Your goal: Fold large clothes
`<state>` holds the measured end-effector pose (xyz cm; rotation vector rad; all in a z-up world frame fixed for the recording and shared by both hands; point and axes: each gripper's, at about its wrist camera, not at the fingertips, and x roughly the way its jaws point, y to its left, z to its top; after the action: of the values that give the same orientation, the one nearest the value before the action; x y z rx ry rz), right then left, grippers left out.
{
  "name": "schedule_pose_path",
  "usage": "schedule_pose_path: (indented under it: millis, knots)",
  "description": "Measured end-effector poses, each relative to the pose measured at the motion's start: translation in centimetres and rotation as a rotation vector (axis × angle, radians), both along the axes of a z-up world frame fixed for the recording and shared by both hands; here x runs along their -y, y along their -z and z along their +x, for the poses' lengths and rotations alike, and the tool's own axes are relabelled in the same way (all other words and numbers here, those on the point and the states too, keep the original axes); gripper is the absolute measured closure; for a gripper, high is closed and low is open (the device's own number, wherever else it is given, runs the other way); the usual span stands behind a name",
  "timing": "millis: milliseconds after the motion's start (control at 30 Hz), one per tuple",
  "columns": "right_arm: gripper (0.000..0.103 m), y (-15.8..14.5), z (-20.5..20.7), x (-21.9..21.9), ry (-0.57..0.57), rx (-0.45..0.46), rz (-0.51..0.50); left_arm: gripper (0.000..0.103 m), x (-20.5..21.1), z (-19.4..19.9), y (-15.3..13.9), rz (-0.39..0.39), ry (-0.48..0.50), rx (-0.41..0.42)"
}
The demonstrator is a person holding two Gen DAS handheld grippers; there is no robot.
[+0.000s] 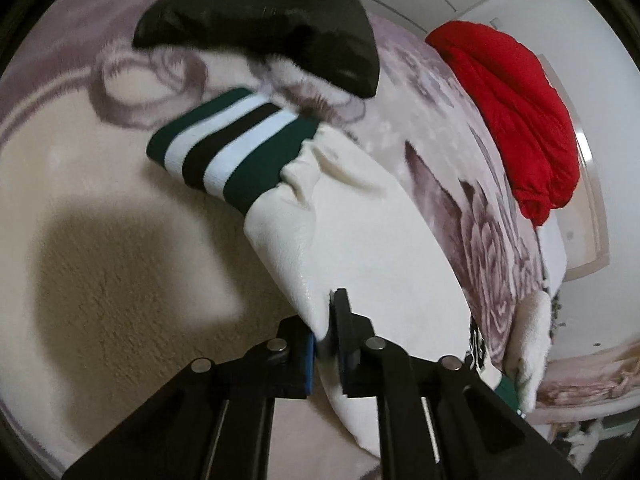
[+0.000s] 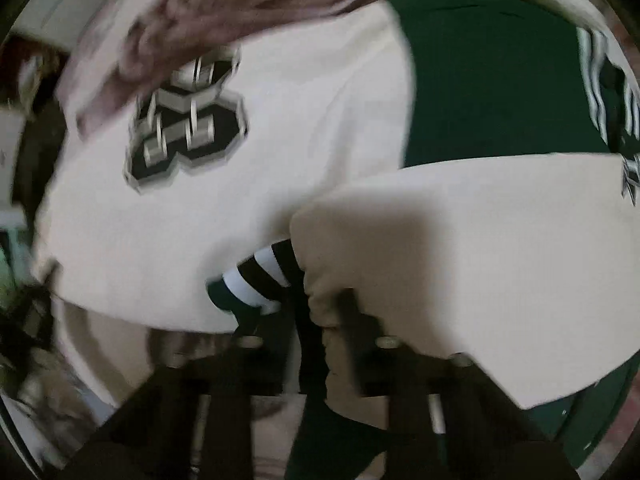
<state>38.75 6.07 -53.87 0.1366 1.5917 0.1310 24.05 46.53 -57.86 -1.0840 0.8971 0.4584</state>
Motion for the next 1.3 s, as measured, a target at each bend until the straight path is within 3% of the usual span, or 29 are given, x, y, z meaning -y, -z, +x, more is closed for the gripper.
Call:
schedule_pose_path:
  millis: [67,200,233,333,400,433,500,533,567,600,633,700,767,900,1033,1133,1200,1300]
  knots:
    - [0.088,-2.8,0.6,0.9,0.021,0.066,0.014,0.077,0.1,0.2,0.9,-0.052,0.014,-0.002]
    - [0.088,-7.1,2.6,0.3,0.011,0.188,0.028,0.071,0.7,0.0,2.1,-0.101,0.033,-0.002]
    - [0.088,-7.2,3.3,-0.3,-0.002,0.201,0.024,0.062,0.8,0.0,2.3,-0.113,0.033,0.005]
    - [0.088,-3.8,5.6,-2.6,-0.037,0.138,0.008,0.046,1.0,0.8,2.4,-0.133,0.018,0.028]
    - [0.077,-0.4,6.5,-2.8,-0.035,0.036,0.064,0.046,1.1,1.5,2.5,-0.117,0.002,0.016]
    - [0.067,0.4,6.6,-2.7,-0.012,0.009,0.115,0.046,1.1,1.8,2.5,-0.105,-0.013,0.011]
    - [0.050,0.2,5.8,-0.1,0.057,0.014,0.230,0.049,1.4,2.1,2.2,-0.056,-0.057,0.019]
    - [0.041,-0.2,5.2,1.0,0.066,0.033,0.236,0.069,1.6,2.2,2.0,-0.030,-0.067,0.018]
    - [0.040,-0.7,4.5,2.2,0.072,0.047,0.214,0.097,1.8,2.4,1.5,0.009,-0.073,0.011]
    - [0.040,-1.0,3.9,3.3,0.081,0.055,0.195,0.097,2.0,2.6,0.9,0.035,-0.067,0.023]
    - [0.040,-1.2,3.1,4.3,0.077,0.072,0.240,0.099,2.2,2.7,0.4,0.057,-0.074,0.026]
    - [0.039,-1.2,1.6,6.9,0.098,0.071,0.180,0.101,2.6,3.0,-1.2,0.110,-0.075,0.044]
    - [0.022,-0.9,0.4,9.0,0.097,0.074,0.102,0.101,3.3,3.2,-3.4,0.173,-0.056,0.066]
    - [0.017,-0.3,-1.0,11.8,0.092,0.081,-0.058,0.101,7.4,4.6,-11.5,0.402,0.079,0.157]
    - [0.017,0.1,-1.3,15.0,0.133,0.095,-0.067,0.102,13.9,6.8,-18.4,0.532,0.259,0.267]
    - [0.017,-0.4,-1.9,18.7,0.199,0.104,-0.026,0.102,20.8,8.8,-21.7,0.560,0.414,0.334]
    - [0.017,-1.1,-2.8,21.9,0.240,0.112,-0.002,0.102,28.2,10.2,-23.2,0.557,0.558,0.382]
    - [0.017,-2.2,-4.7,28.1,0.313,0.114,0.018,0.102,39.0,11.6,-22.8,0.495,0.744,0.404]
